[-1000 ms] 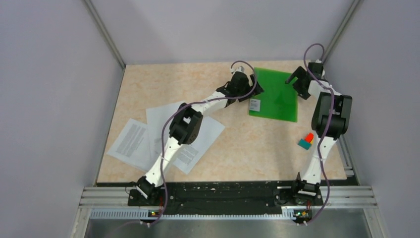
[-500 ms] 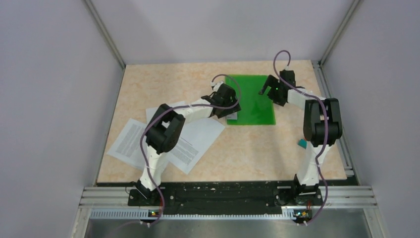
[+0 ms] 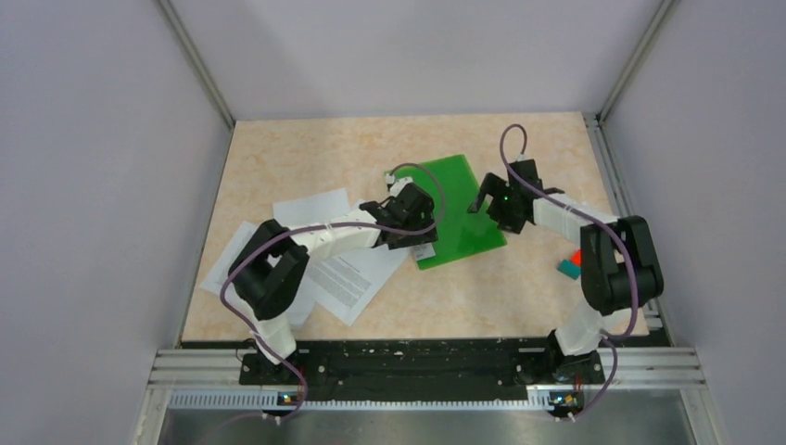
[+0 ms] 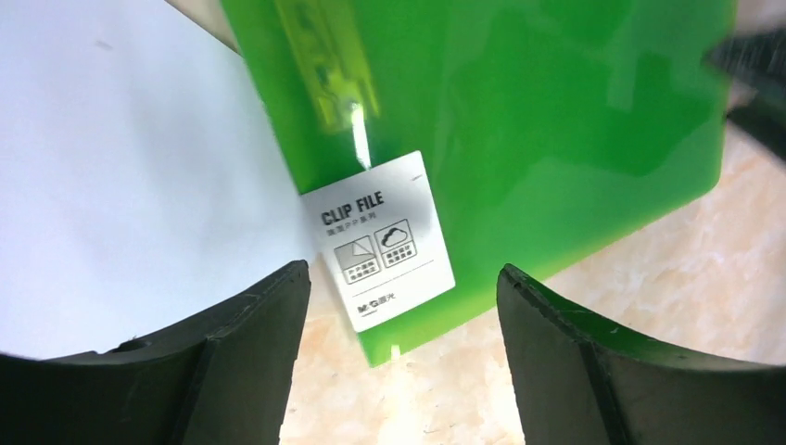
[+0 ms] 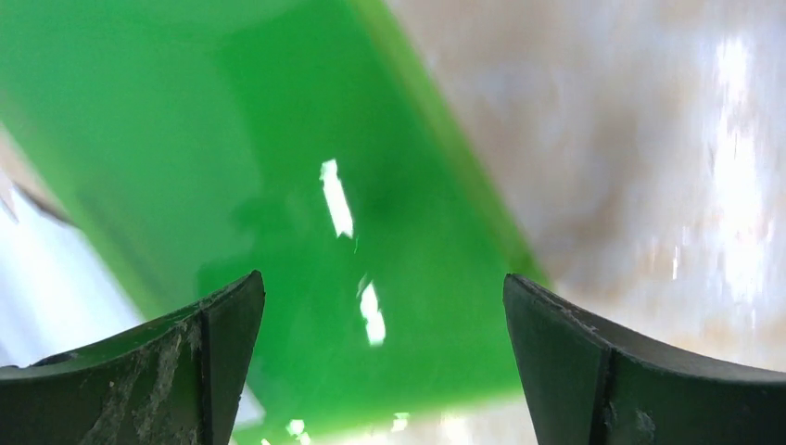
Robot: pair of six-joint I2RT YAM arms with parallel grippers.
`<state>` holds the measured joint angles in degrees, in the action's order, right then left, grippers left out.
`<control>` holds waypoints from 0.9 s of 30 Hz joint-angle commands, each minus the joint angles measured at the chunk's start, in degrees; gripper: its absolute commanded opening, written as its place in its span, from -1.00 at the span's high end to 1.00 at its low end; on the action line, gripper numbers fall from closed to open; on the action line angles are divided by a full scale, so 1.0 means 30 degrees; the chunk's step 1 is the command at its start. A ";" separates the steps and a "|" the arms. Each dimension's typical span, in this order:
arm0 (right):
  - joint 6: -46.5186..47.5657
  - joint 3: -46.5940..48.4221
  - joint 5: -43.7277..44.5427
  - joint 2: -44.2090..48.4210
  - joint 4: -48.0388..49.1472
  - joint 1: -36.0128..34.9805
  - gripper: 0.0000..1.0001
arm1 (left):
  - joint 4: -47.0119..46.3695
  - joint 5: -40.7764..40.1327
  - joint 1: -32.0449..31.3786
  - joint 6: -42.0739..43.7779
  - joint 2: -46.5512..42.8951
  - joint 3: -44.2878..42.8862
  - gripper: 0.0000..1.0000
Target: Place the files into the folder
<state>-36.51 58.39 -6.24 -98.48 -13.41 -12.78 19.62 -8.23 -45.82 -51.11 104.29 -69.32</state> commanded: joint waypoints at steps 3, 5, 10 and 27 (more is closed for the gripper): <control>-0.3832 -0.3863 -0.0288 0.6287 0.0080 -0.1687 -0.97 | 0.1722 -0.3967 0.1168 0.3506 -0.2193 -0.3151 -0.66; -0.5479 -0.5487 -0.0335 0.7855 0.0728 -0.2306 -0.98 | 0.1506 -0.2770 0.2443 0.4661 -0.1485 -0.4189 -0.68; -1.0477 -0.9436 0.0949 1.1200 0.4161 -0.5462 -0.95 | -0.0548 0.2084 0.5262 0.8196 0.1373 -0.6991 -0.69; -1.6516 -1.3080 0.5810 0.6245 1.7081 -1.0683 -0.81 | -0.2101 0.8776 0.8346 1.0477 0.8664 -1.2811 -0.53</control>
<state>-81.73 20.56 8.36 -75.33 23.18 -44.21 17.15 13.32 -21.56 -19.40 129.08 -104.97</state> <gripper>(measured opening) 0.908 0.771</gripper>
